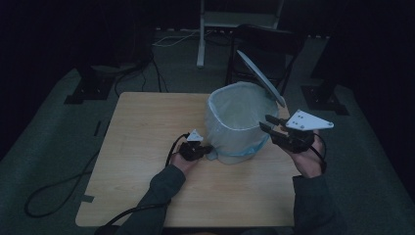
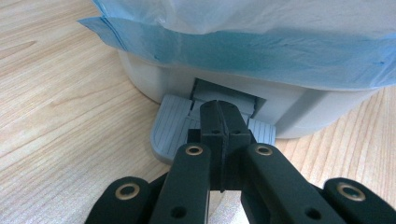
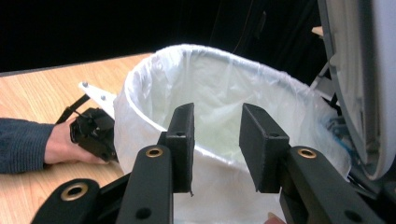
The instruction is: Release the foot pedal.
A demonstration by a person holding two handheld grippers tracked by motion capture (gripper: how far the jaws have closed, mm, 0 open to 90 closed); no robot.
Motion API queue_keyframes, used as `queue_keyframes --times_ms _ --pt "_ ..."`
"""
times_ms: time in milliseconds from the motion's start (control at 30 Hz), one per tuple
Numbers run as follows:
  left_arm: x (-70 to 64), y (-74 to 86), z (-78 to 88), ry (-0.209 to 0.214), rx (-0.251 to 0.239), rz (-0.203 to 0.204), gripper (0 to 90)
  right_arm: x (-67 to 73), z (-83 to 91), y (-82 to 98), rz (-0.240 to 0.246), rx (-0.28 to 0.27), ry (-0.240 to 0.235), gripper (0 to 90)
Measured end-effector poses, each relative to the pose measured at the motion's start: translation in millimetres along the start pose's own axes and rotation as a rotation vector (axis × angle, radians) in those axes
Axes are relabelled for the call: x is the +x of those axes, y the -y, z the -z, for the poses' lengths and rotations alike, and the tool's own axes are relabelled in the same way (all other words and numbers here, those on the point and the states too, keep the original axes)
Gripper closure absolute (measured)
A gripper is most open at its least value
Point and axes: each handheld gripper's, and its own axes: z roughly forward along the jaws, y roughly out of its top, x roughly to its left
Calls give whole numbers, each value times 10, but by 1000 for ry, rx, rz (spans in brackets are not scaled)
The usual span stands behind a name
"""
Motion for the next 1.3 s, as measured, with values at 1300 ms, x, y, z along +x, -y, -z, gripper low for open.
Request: queue_keyframes --times_ms 1300 --pt "3 16 37 22 -31 -9 829 -185 158 484 -100 76 47 659"
